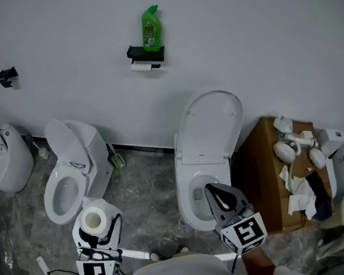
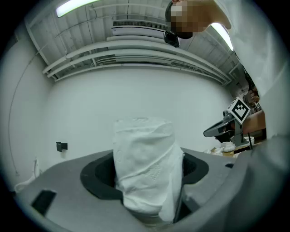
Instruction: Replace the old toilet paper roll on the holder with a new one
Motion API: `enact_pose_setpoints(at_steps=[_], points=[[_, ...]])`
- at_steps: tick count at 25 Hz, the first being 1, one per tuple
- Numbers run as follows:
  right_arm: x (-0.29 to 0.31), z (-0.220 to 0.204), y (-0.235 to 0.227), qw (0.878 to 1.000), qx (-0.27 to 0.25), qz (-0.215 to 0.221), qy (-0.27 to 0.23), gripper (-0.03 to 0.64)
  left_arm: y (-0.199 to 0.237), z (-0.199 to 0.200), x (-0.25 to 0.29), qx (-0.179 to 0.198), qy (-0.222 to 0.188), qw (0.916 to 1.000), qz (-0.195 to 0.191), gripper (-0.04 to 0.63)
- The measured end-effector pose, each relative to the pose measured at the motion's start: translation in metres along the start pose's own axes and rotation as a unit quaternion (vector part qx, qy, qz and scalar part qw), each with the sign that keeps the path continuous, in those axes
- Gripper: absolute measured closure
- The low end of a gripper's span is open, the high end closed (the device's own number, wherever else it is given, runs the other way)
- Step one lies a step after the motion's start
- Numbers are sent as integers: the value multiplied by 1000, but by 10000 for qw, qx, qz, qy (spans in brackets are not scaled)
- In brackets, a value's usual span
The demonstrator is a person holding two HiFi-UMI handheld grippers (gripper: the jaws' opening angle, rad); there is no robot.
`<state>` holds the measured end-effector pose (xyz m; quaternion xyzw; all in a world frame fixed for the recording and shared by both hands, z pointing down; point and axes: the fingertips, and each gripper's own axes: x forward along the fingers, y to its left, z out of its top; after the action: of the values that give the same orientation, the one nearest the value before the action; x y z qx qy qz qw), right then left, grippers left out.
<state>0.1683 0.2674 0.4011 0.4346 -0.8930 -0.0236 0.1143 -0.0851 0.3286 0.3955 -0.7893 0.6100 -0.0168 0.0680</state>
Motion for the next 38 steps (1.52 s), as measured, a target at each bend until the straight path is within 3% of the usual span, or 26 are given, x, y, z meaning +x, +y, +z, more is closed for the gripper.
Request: enact_pose_setpoints(at_steps=[10, 14, 20, 22, 24, 26, 38], points=[[10, -5, 13, 9999, -29, 39, 159, 613, 7, -3, 0, 24, -13, 10000, -76, 253], [17, -2, 24, 9996, -128, 15, 246, 564, 20, -5, -4, -13, -40, 10000, -88, 253], [25, 3, 46, 9985, -311, -119, 438, 443, 40, -14, -13, -135, -51, 9997, -216, 253], [28, 5, 49, 9975, -452, -259, 488, 400, 45, -19, -16, -166, -44, 9995, -279, 253], [32, 10, 48, 9964, -558, -452, 441, 313, 52, -22, -18, -207, -33, 9993, -299, 253], [35, 16, 47, 9956, -615, -612, 361, 279, 59, -25, -19, -232, -20, 9993, -290, 253], [60, 4, 66, 9901, -1046, -526, 770, 270, 87, -37, -27, -353, -44, 9992, -164, 253]])
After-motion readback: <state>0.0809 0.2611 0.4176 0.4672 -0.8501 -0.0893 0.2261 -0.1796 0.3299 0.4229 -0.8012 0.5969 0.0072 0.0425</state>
